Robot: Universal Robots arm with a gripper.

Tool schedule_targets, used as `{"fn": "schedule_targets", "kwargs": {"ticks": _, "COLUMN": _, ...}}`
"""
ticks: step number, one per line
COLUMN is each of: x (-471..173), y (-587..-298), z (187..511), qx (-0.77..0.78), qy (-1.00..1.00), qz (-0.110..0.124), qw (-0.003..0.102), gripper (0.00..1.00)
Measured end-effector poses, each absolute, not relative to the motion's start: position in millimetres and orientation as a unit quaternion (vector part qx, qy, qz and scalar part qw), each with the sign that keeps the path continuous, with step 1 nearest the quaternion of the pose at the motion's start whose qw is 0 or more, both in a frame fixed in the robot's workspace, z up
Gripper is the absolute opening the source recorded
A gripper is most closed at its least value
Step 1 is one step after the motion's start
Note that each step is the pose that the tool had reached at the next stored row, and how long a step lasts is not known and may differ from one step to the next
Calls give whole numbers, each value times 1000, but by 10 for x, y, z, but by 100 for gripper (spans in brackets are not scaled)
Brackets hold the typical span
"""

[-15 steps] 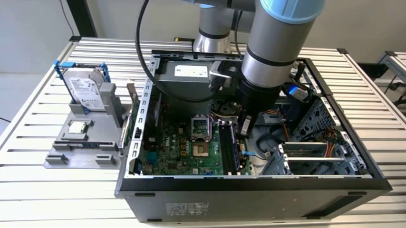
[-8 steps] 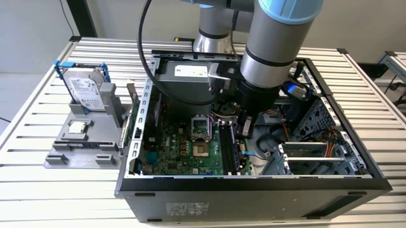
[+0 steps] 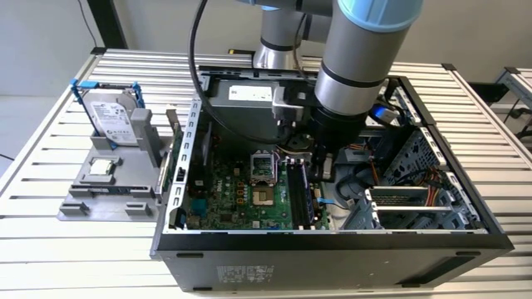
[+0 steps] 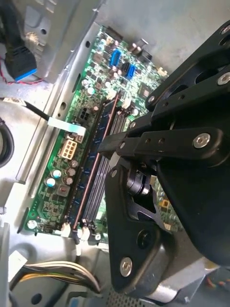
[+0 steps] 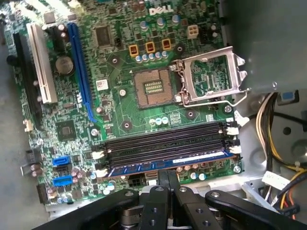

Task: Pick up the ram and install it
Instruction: 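Press down the ram until it locks into place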

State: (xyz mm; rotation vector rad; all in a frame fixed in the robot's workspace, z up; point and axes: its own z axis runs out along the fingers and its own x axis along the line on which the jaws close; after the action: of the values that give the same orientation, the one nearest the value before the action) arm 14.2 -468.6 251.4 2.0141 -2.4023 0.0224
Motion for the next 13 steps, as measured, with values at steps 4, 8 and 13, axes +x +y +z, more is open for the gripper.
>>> {"fn": "schedule_targets", "kwargs": {"ticks": 4, "x": 137, "y": -4669, "z": 2507, "qx": 661, "qy": -751, "qz": 7, "qw": 3, "gripper": 0}}
{"fn": "schedule_targets", "kwargs": {"ticks": 8, "x": 132, "y": -4648, "z": 2500, "qx": 678, "qy": -735, "qz": 7, "qw": 3, "gripper": 0}}
{"fn": "schedule_targets", "kwargs": {"ticks": 13, "x": 126, "y": -4638, "z": 2489, "qx": 686, "qy": -728, "qz": 7, "qw": 3, "gripper": 0}}
